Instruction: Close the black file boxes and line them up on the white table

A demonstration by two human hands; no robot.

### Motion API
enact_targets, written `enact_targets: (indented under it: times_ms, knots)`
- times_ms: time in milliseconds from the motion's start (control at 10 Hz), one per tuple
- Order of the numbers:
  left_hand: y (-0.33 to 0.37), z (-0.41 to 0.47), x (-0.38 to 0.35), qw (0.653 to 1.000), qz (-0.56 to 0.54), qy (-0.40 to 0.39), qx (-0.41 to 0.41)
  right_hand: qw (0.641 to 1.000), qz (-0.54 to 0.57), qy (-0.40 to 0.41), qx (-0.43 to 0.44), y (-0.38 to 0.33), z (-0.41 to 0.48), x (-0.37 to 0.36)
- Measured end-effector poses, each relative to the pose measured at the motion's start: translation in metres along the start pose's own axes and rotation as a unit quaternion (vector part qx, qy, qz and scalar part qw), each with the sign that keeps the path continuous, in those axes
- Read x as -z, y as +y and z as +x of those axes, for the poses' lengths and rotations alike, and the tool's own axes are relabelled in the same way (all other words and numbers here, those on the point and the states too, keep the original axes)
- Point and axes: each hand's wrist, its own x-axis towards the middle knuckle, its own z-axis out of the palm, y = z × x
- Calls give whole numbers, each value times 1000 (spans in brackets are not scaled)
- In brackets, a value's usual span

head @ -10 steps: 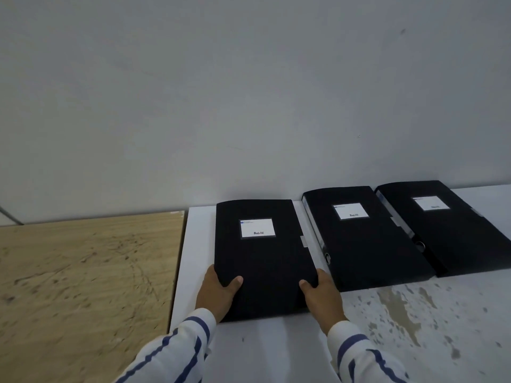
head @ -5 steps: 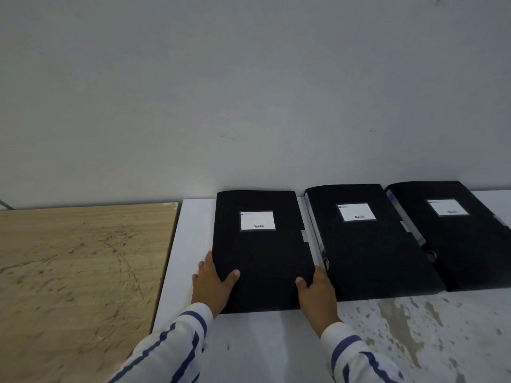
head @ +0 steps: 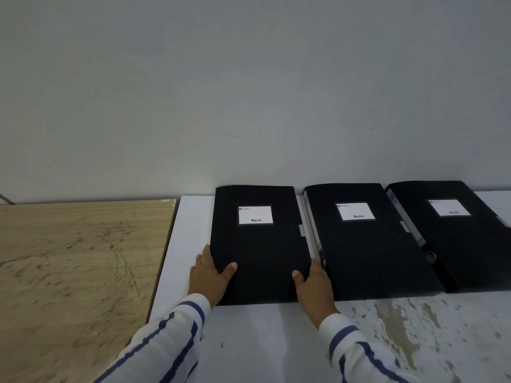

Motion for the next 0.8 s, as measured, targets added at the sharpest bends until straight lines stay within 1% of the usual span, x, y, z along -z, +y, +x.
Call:
enact_targets:
  times_ms: [100,200,300,400,500,600,700,800]
  knots:
    - [5,-7,2,999,27,29,-13,999,-37,-1,37,-2,-3,5]
    - [10,-19,3,997,46,52,-40,992,-83,4,93,-4,-13,12]
    - [16,-35,4,995,68,48,-53,974,-161,29,160,-4,-22,21]
    - [24,-63,5,993,77,56,-70,961,-181,22,206,-5,-38,34]
    - [33,-73,3,991,92,46,-84,962,-174,-1,213,-13,-42,37]
    - [50,-98,6,987,98,44,-116,959,-167,-11,228,-19,-58,50]
    - [72,-116,13,981,84,64,-163,955,-150,14,254,-33,-75,65]
    - [96,-134,28,968,99,82,-214,943,-156,36,291,-50,-93,81]
